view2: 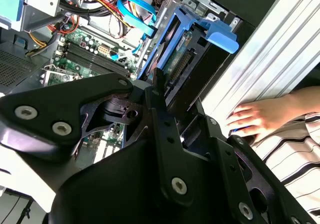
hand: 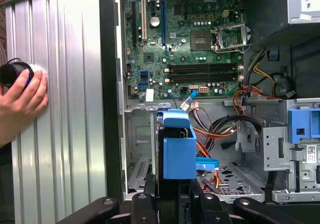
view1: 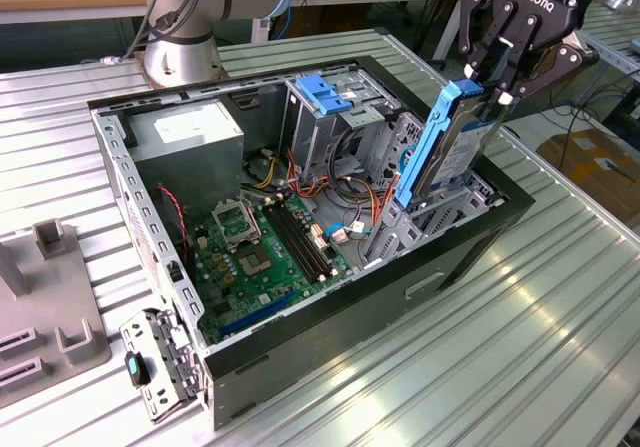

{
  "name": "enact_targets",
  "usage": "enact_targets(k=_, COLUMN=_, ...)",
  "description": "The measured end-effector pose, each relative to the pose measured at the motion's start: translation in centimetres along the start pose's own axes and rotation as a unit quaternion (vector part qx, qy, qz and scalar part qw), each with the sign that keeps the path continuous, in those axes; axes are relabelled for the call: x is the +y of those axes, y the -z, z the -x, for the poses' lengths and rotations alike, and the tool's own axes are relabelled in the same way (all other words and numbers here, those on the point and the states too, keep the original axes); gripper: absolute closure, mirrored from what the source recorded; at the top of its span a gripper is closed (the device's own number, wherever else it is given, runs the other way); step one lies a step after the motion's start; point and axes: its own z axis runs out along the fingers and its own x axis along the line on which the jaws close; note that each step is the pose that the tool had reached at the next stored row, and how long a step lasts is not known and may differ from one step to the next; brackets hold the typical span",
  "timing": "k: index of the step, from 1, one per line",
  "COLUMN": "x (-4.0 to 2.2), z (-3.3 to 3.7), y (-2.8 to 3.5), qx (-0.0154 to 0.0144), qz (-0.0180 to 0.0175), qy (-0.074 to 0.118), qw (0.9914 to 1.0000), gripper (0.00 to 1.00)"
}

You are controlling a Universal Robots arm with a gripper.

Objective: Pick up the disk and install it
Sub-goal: 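Insert the disk into the insertion slot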

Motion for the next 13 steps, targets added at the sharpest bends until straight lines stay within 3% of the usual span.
enact_targets(k=13, x=0.0, z=0.0, y=-0.19, qx=0.0, qz=0.0, qy=0.0, qw=1.0, gripper=0.65)
